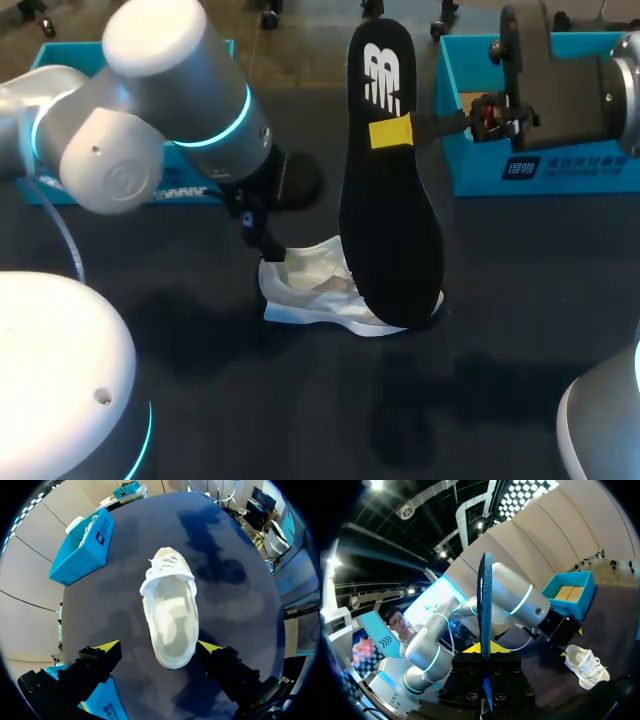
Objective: Take the shoe out of the shoebox, open the shoe tongue, remove and reinsert the insole, then place the shoe into the shoebox
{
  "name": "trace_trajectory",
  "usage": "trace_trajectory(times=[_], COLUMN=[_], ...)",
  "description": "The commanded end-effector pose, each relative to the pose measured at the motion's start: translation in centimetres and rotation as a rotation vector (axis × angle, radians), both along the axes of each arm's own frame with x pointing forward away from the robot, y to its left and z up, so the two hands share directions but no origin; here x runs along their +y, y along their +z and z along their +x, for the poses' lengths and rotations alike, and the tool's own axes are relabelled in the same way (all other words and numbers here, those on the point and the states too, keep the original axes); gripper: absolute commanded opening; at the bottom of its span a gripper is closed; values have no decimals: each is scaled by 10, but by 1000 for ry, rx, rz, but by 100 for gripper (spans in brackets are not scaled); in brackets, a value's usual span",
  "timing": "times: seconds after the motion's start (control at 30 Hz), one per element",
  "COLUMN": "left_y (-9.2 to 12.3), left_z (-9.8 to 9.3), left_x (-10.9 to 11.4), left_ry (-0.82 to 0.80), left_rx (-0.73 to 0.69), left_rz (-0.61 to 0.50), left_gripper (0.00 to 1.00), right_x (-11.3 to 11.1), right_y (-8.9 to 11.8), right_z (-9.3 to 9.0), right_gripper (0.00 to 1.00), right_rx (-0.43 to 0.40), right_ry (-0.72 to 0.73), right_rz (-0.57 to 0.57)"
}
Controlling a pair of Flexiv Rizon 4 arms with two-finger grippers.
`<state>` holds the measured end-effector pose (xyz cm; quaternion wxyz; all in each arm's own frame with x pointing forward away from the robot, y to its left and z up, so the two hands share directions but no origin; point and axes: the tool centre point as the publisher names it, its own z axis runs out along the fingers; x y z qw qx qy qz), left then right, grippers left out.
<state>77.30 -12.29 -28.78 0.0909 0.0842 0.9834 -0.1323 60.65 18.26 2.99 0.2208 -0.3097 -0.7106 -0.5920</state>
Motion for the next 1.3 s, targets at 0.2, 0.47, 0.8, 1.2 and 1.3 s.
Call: trace_trajectory(times=[0.2,0.47,0.8,1.2,1.3], left_y=[-42,-71,-92,-104,-106], left_z=[23,30,28,27,24], left_x=[-37,-46,-56,-68,-68], left_ry=[4,9,21,8,6], left_rx=[72,83,145,176,189], left_rz=[26,42,46,68,72], left_gripper=[100,100,78,38,39], right_x=[4,4,4,4,4], right_y=[1,1,1,1,1], right_z=[2,2,2,2,2], right_gripper=[0,0,0,0,0], right_rx=[2,2,2,2,2], right_ry=[1,1,1,1,1], right_rz=[-3,-3,-3,-3,-3])
